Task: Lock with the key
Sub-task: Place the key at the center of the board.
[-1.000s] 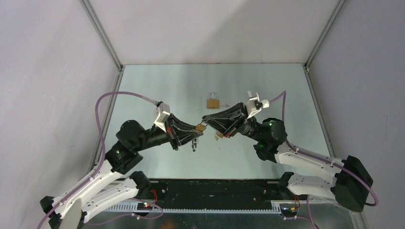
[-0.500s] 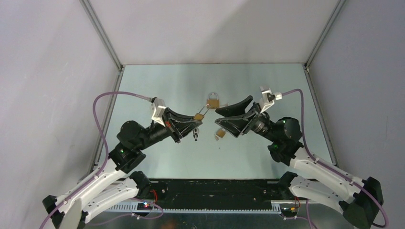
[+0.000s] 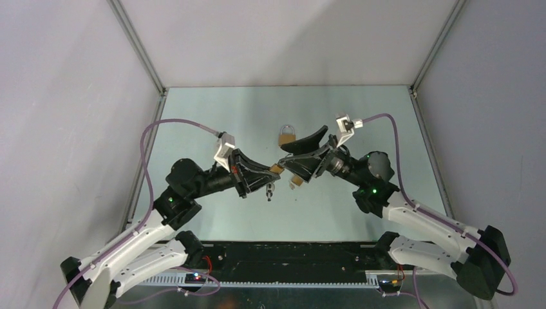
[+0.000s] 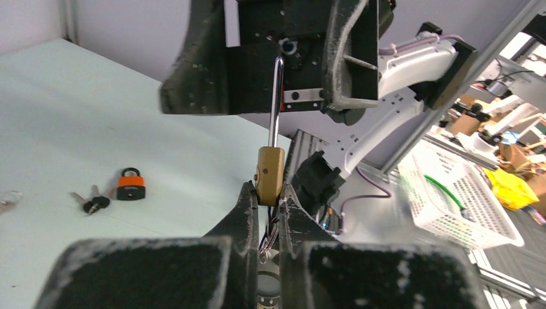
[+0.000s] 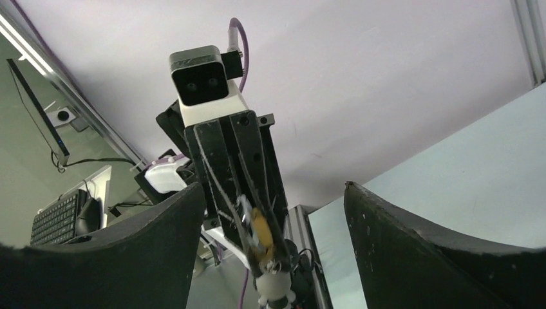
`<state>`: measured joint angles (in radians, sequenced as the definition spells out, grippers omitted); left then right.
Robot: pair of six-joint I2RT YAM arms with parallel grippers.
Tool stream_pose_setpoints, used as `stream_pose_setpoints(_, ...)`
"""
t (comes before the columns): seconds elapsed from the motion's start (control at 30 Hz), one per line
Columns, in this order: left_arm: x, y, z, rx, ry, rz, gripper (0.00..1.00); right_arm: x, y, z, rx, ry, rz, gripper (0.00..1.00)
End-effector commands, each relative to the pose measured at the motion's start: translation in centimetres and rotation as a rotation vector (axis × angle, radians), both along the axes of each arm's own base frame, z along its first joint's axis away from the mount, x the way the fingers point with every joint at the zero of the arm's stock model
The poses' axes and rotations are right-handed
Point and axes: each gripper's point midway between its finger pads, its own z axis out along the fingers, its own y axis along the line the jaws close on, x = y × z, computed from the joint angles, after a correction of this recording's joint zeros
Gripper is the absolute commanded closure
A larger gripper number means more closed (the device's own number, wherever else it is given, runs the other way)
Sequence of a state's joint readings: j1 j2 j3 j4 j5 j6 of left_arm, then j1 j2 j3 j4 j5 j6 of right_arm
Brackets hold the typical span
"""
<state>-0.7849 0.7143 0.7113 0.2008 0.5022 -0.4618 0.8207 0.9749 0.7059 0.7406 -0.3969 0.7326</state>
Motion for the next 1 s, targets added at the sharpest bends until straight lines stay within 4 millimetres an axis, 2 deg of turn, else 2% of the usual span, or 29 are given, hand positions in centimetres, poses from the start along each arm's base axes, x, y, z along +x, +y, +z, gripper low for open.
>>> stream_pose_setpoints(0.0,-1.7,0.1,3.7,-0.075,-0.054,-0.083,1.0,-0.7,0.9,3.4,0.063,-0.076,0.03,0.19)
stream_pose_setpoints(0.07,-1.8,0.2,3.9,-0.081,-0.055,-0.082,1.0,-1.2,1.6,3.6,0.064,-0.087,0.051,0.24)
stream_pose_setpoints(0.13,-1.8,0.3,4.0,-0.087,-0.06,-0.077,1.0,-1.3,2.0,3.7,0.071,-0.079,0.058,0.34)
stream_pose_setpoints(0.17,-1.8,0.4,4.1,-0.089,-0.06,-0.075,1.0,-1.3,2.0,3.7,0.074,-0.076,0.058,0.47)
stream_pose_setpoints(0.2,-1.9,0.4,4.1,-0.09,-0.062,-0.075,1.0,-1.5,2.2,3.7,0.078,-0.079,0.064,0.53)
stream_pose_setpoints(0.23,-2.0,0.5,4.2,-0.092,-0.064,-0.076,1.0,-1.5,2.3,3.8,0.082,-0.076,0.062,0.64)
stream_pose_setpoints(0.3,-2.0,0.5,4.2,-0.094,-0.063,-0.077,1.0,-1.6,2.3,3.9,0.09,-0.07,0.056,0.71)
stream_pose_setpoints(0.33,-2.0,0.5,4.2,-0.095,-0.062,-0.076,1.0,-1.6,2.3,3.9,0.091,-0.07,0.052,0.71)
stream_pose_setpoints(0.4,-2.0,0.7,4.3,-0.1,-0.063,-0.069,1.0,-1.8,2.4,4.0,0.09,-0.083,0.051,0.62)
stream_pose_setpoints(0.43,-2.0,0.8,4.4,-0.106,-0.064,-0.061,1.0,-2.1,2.5,4.0,0.087,-0.094,0.058,0.54)
stream_pose_setpoints(0.5,-1.9,1.0,4.7,-0.118,-0.072,-0.048,1.0,-2.5,2.6,4.0,0.085,-0.11,0.071,0.47)
stream_pose_setpoints(0.57,-1.8,1.2,5.1,-0.129,-0.079,-0.034,1.0,-2.9,2.8,3.8,0.082,-0.12,0.082,0.45)
stream_pose_setpoints(0.67,-1.8,1.4,5.4,-0.142,-0.083,-0.024,1.0,-2.9,2.6,3.3,0.09,-0.116,0.076,0.46)
stream_pose_setpoints(0.77,-1.8,1.5,5.6,-0.152,-0.083,-0.021,1.0,-3.0,2.0,3.7,0.129,-0.13,0.064,0.49)
stream_pose_setpoints(0.83,-1.8,1.5,5.5,-0.157,-0.078,-0.022,1.0,-3.1,1.8,3.8,0.139,-0.136,0.059,0.54)
stream_pose_setpoints(0.97,-1.8,1.4,5.5,-0.163,-0.074,-0.024,1.0,-2.9,1.7,4.2,0.157,-0.142,0.045,0.71)
